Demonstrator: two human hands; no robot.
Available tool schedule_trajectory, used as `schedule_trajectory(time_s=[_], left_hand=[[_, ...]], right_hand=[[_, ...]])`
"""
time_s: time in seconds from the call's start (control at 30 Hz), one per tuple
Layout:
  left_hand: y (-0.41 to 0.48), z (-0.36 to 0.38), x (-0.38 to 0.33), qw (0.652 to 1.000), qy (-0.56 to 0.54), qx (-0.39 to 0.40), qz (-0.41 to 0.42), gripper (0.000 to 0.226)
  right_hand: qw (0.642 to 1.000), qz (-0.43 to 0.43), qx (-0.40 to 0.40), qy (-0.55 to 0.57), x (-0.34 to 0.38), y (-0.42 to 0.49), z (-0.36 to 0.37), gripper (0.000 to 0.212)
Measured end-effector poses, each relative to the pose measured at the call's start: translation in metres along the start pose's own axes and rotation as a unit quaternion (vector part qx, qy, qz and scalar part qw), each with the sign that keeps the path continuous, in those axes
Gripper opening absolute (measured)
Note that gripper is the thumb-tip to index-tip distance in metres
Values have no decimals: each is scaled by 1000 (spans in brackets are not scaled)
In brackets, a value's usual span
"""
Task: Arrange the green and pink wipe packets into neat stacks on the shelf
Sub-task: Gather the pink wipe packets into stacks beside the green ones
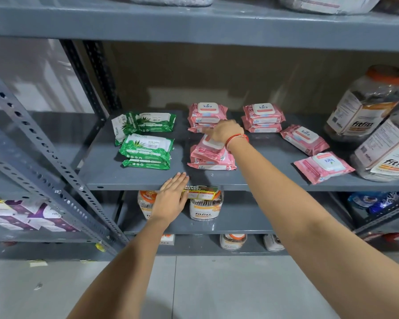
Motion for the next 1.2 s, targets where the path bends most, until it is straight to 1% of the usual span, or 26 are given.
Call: schedule_trajectory(time_s=[0.03, 0.07, 0.17, 0.23, 0.3, 0.37, 0.43, 0.5, 0.6, 0.7, 0.77, 0.93, 1.2], left_hand=[[0, 0, 0, 1000, 2, 2, 3, 45], [-1, 0, -1, 1000, 4, 3, 5, 46], [0, 0, 0, 1000, 7, 7, 7, 48], [0, 0, 1, 1000, 5, 7, 8, 48], [0, 1, 1, 1000, 2, 6, 9, 49], [0, 2, 2, 1000, 1, 5, 7, 50], [-1, 2, 2, 1000, 3, 5, 6, 51], [-1, 2, 2, 1000, 1, 7, 8, 51], [-1, 2, 2, 1000, 4, 9, 10, 51], [-2, 3, 2, 1000, 5, 9, 8, 51], [-2, 3, 2, 1000, 5, 8, 5, 51], [-2, 4, 2, 1000, -1, 11, 1, 50], [-2, 3, 1, 1000, -2, 14, -4, 50]], right_hand=[[999, 26, 2, -23, 1, -2, 7, 87], [998, 40, 4, -48, 4, -4, 13, 92], [996, 35, 22, -75, 9, -4, 24, 89], [996, -17, 34, -77, 13, 0, 21, 84], [990, -79, 77, -91, 17, 3, 18, 80], [973, -130, 148, -119, 18, 4, 17, 84], [956, -173, 180, -156, 18, 5, 15, 91], [954, -195, 178, -140, 17, 7, 15, 95], [967, -178, 155, -96, 13, 11, 22, 101], [974, -172, 123, -84, 11, 15, 33, 85], [975, -183, 98, -84, 14, 15, 33, 80], [973, -199, 76, -86, 20, 12, 35, 89], [971, -201, 74, -103, 20, 15, 39, 92]])
Point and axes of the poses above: each hand's wrist, its own y-axis towards the middle knuckle, its own z-axis out of the palm, x = y × z, the point moved 8 cm from there along y, towards the middle knuckle, and after that the axes turned 13 degrees about -y, right-handed, at the moved point
